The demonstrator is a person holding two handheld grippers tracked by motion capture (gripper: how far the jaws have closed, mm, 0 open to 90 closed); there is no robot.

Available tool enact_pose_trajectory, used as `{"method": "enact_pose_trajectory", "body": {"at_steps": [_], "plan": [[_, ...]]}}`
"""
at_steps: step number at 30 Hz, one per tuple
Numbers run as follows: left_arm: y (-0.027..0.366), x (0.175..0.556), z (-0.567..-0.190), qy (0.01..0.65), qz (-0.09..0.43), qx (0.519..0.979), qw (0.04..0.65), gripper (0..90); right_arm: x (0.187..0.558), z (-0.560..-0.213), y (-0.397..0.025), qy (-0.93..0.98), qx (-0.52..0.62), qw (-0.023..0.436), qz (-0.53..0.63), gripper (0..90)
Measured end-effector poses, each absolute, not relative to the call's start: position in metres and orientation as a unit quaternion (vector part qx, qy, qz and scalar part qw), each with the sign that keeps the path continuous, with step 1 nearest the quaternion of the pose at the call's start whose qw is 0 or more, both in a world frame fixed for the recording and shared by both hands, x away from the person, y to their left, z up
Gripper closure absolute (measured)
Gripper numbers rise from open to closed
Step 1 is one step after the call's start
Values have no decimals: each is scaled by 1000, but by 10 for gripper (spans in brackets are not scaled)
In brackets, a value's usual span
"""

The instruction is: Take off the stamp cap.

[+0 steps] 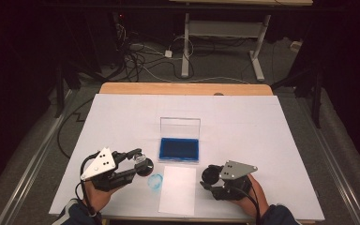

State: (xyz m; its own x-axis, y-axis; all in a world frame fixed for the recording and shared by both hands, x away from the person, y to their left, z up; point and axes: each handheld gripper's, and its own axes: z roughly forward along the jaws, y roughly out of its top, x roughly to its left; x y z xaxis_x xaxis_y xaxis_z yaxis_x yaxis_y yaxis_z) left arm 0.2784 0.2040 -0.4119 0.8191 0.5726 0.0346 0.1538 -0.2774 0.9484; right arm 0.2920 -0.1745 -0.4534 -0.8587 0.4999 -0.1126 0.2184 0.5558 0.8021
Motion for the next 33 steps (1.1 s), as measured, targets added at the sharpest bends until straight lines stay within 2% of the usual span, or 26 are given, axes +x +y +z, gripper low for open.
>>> {"method": "enact_pose_trajectory", "body": {"at_steps": [15, 33], "plan": [[187, 279, -420, 217, 170, 792, 545, 543, 291, -449, -177, 863, 205, 173, 428, 383], [173, 287, -416, 207, 169, 787, 557, 543, 293, -438, -185, 852, 210, 184, 442, 383]]}}
